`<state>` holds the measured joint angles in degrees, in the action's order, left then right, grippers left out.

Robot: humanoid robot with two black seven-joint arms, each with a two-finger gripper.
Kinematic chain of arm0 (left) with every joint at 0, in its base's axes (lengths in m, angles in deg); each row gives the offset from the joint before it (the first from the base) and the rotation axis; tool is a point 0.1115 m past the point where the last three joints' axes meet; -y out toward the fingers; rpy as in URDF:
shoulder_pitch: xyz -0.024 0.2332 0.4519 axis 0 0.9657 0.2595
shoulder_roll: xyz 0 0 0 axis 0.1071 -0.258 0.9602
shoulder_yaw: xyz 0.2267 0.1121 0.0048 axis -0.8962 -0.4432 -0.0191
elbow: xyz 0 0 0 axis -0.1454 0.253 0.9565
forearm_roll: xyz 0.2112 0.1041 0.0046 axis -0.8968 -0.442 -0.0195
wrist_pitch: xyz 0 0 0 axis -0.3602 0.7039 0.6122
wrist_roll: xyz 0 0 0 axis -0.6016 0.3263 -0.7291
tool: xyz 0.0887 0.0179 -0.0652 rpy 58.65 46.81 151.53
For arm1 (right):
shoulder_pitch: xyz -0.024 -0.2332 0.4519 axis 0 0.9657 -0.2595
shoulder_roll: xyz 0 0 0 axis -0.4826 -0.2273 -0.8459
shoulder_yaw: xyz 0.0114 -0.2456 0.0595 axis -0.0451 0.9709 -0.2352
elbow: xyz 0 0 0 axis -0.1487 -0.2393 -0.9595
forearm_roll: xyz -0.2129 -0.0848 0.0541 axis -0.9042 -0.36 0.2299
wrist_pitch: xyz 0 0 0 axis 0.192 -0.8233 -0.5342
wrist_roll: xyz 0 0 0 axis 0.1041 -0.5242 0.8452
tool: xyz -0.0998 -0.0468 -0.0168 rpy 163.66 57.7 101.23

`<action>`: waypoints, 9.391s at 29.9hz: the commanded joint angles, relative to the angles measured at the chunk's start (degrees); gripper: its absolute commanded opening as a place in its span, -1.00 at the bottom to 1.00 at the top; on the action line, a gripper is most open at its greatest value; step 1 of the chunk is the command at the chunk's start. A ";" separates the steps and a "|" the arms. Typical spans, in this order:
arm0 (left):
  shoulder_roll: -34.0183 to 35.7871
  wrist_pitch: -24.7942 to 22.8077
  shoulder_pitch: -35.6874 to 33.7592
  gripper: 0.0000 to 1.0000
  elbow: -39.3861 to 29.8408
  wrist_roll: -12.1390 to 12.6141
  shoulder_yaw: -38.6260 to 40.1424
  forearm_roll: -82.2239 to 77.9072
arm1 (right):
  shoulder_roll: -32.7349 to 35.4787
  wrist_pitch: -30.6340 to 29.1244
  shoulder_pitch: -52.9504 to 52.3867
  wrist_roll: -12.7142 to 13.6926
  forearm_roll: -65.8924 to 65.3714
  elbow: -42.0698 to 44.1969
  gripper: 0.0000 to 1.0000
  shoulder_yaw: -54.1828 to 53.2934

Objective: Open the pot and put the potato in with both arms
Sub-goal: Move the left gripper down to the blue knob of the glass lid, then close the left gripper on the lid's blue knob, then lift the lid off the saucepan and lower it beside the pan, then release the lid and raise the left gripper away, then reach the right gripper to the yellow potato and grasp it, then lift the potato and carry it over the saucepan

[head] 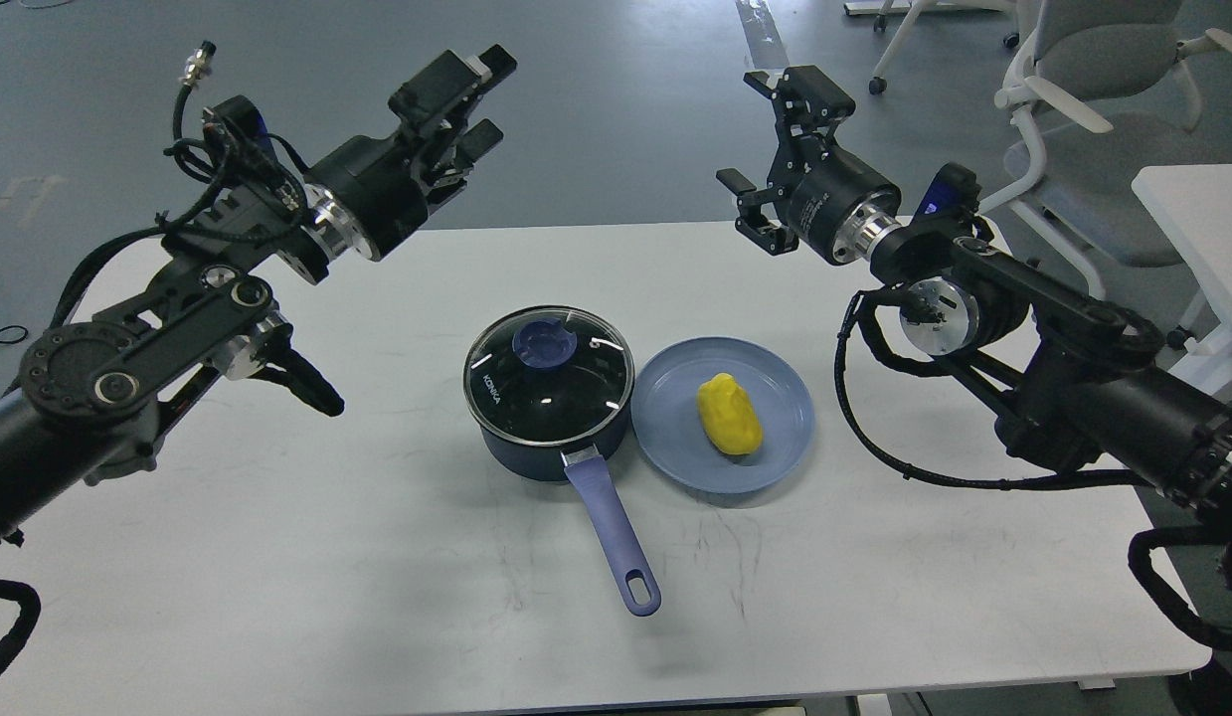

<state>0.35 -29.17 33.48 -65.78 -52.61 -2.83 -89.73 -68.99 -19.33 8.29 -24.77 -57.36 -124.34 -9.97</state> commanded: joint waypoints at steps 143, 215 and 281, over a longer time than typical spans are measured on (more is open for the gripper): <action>4.49 30.66 -2.28 -0.48 6.62 -7.48 -24.40 -45.00 | 6.37 3.86 8.03 0.01 0.18 0.24 1.00 -7.06; 14.17 -6.74 -5.01 0.96 6.35 4.81 -14.48 46.90 | 6.55 4.39 2.59 -6.73 -26.39 -1.69 1.00 0.66; 8.89 -18.20 8.53 0.96 4.51 8.74 -0.14 48.35 | -4.08 8.61 -18.07 -13.43 -78.66 3.67 -0.50 36.89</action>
<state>9.25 -47.39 42.02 -61.27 -43.88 -2.98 -41.38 -68.29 -8.48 -8.23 -36.88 -135.90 -120.75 26.11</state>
